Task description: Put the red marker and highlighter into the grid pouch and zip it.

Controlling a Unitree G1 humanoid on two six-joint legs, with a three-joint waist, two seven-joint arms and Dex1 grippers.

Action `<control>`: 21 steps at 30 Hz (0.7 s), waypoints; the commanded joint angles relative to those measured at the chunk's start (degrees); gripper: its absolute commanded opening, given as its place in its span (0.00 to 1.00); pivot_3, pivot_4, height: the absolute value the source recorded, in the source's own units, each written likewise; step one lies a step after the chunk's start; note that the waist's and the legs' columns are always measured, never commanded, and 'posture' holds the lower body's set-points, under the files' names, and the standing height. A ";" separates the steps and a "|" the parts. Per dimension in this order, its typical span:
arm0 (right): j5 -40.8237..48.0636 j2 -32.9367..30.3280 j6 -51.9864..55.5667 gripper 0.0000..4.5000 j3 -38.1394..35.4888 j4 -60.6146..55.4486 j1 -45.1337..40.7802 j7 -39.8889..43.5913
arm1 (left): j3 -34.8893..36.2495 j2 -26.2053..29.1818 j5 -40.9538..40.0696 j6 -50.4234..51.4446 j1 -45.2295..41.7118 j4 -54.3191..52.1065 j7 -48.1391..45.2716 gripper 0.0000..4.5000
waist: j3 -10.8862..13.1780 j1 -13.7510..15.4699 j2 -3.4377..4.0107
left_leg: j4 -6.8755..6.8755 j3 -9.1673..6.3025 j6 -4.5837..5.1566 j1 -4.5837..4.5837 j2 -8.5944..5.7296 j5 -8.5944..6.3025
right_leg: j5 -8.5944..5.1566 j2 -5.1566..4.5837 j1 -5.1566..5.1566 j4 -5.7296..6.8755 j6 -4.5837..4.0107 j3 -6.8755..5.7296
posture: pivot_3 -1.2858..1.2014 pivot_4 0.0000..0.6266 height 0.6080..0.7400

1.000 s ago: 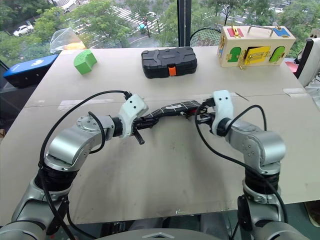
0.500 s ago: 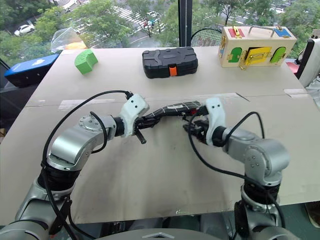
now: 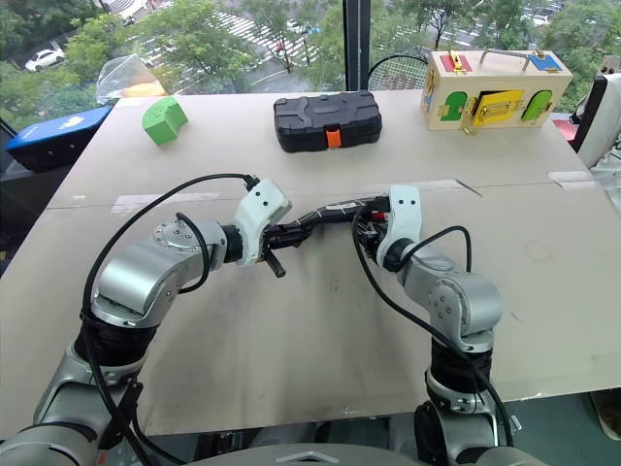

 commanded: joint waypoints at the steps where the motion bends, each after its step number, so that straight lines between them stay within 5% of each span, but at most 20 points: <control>1: -0.96 1.07 -4.19 0.43 0.25 0.41 -1.22 -1.16 | 0.87 0.72 -0.29 -0.16 -1.18 -2.70 -0.23 0.00 | 0.00 -0.17 0.00 | 0.00 0.00 0.00 0.00 0.00 0.00 | 0.00 0.00 0.00 0.00 0.00 0.00 | 0.52 0.24 1.00; 3: -1.34 1.51 -5.60 0.38 0.62 1.23 -1.21 -1.51 | 0.85 0.93 -0.35 -0.12 -1.03 -2.92 -0.33 0.00 | 0.00 -0.41 0.00 | -0.01 0.00 0.00 0.00 0.00 0.00 | 0.00 0.00 0.00 -0.02 0.00 0.00 | 0.52 0.24 1.00; 8: -2.19 2.15 -9.94 0.01 2.11 3.09 -1.46 -1.59 | 0.69 1.52 -0.49 0.18 -0.56 -3.89 -0.43 0.00 | 0.01 -1.18 0.03 | -0.03 -0.01 -0.01 0.01 0.01 0.00 | 0.00 0.01 0.00 0.00 0.00 0.00 | 0.52 0.24 1.00; 21: -4.95 0.30 -12.94 0.01 1.54 0.06 1.53 -4.72 | 1.05 3.22 0.23 0.11 -0.60 -2.64 -0.46 0.00 | 0.01 -1.10 0.04 | -0.06 -0.02 -0.02 0.01 0.00 0.00 | 0.00 0.03 0.00 -0.02 0.00 0.01 | 0.52 0.24 1.00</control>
